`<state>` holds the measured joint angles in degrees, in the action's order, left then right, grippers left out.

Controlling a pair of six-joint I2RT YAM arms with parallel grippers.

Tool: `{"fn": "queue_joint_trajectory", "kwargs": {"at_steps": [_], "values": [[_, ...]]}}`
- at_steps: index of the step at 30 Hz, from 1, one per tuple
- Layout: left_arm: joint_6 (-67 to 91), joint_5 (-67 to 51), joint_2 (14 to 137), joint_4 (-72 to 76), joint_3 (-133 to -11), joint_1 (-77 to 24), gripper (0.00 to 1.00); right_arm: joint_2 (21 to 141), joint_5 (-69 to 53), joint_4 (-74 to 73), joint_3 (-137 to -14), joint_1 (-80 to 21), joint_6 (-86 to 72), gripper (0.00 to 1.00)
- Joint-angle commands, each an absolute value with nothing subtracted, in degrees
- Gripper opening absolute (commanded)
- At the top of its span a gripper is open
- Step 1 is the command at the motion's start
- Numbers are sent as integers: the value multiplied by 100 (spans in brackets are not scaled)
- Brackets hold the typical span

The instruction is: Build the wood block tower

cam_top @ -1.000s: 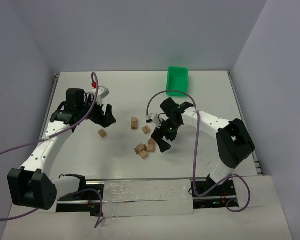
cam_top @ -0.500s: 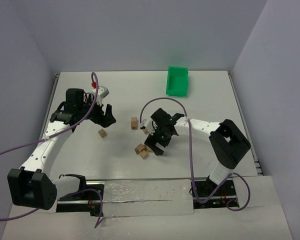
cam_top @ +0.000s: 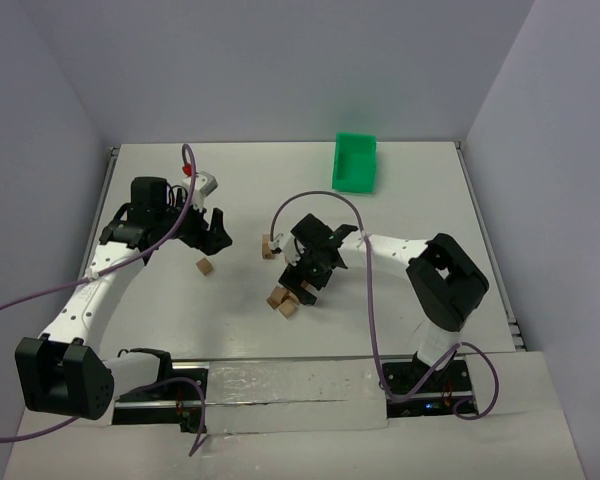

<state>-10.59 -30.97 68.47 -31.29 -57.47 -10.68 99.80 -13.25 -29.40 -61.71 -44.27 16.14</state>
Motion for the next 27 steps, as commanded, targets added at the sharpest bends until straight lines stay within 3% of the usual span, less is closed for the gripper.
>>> {"fn": "queue_joint_trajectory", "kwargs": {"at_steps": [1,27], "values": [[-1099,-3318,6755,-3024,-5818,-1019,92,10079,-1519,-3095,-6429,-4557,1716,100],[-1125,-3408,6695,-3015,-5660,-1002,92,10294,-1385,-3305,-6899,-4671,853,100]]}}
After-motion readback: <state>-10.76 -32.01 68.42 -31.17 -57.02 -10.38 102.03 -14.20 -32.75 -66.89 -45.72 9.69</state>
